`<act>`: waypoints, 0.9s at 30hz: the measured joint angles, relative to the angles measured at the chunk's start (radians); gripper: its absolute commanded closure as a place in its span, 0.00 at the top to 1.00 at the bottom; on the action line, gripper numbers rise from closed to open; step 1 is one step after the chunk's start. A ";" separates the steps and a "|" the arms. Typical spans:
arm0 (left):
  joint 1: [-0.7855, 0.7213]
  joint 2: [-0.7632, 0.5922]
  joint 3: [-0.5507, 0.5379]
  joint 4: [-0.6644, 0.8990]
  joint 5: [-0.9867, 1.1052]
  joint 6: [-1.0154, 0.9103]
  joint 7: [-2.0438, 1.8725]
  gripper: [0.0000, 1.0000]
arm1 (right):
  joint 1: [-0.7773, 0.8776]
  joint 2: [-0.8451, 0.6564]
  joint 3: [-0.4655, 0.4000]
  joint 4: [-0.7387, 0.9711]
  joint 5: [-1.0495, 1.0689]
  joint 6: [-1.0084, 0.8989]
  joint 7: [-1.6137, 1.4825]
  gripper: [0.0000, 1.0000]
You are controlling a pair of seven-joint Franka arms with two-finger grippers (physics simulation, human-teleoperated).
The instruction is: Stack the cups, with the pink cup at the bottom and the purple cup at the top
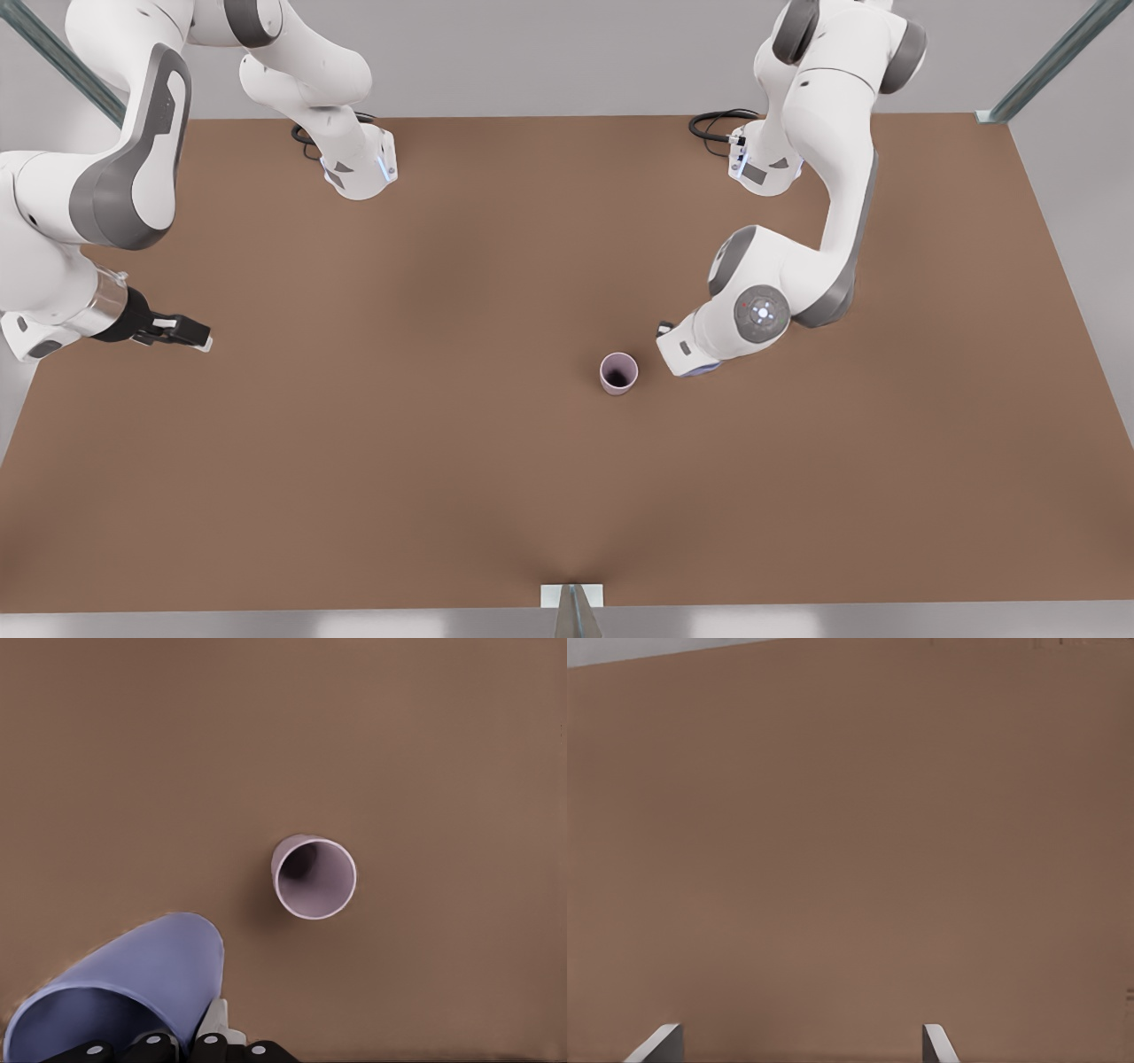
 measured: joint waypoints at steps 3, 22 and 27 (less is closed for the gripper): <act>-0.051 0.071 -0.044 0.100 0.002 -0.015 -0.097 0.21 | 0.000 0.000 0.000 0.000 0.000 0.000 -0.016 1.00; -0.173 0.174 -0.050 0.138 0.252 0.145 -0.442 0.21 | 0.000 0.003 0.000 0.009 0.002 0.006 -0.075 1.00; -0.173 0.182 -0.050 0.129 0.257 0.163 -0.488 0.21 | -0.002 0.004 0.000 0.011 0.002 0.011 -0.082 1.00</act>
